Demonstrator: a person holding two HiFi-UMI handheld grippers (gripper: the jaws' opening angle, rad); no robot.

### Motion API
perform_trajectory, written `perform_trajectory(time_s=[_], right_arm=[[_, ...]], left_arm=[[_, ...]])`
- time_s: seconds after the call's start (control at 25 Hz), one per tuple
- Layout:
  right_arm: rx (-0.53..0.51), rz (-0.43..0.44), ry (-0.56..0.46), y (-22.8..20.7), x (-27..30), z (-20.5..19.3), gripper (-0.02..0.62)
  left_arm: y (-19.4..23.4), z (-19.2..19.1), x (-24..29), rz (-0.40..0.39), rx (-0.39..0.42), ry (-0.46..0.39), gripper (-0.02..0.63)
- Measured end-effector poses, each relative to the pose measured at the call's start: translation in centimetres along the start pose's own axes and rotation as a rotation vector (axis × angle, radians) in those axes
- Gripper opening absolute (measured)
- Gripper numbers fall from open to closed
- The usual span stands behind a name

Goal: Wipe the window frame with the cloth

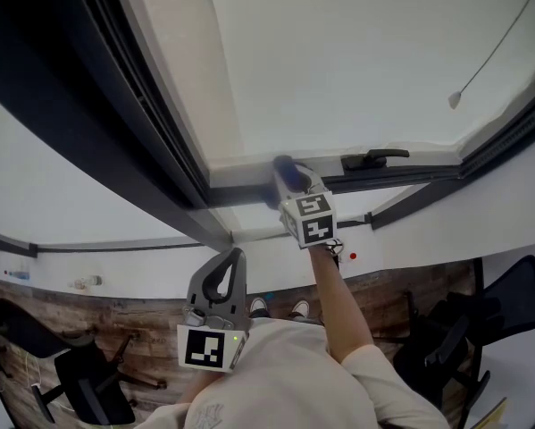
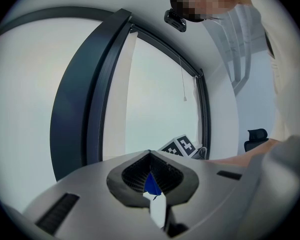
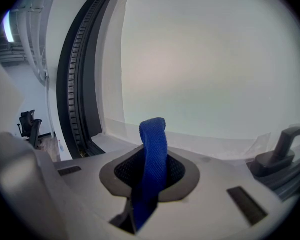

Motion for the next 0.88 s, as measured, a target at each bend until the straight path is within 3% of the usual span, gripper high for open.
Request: perform_trajectory(time_s=[0.88], right_arm=[[0.057,-0.053,0.004,-5.8,-2.1,-1.5,0.069]], left_arm=[[-3.1,0.8,1.4,-0.002,0.012,-0.009,0.009]])
Point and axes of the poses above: the fingertips, and each gripper's own axes: x forward along the fingers, y to its left, z out of its top, the point moved 6 cm from there along -x, backward along the fingers, and after that the axes turned 12 degrees about y, right-handed, at the moved point
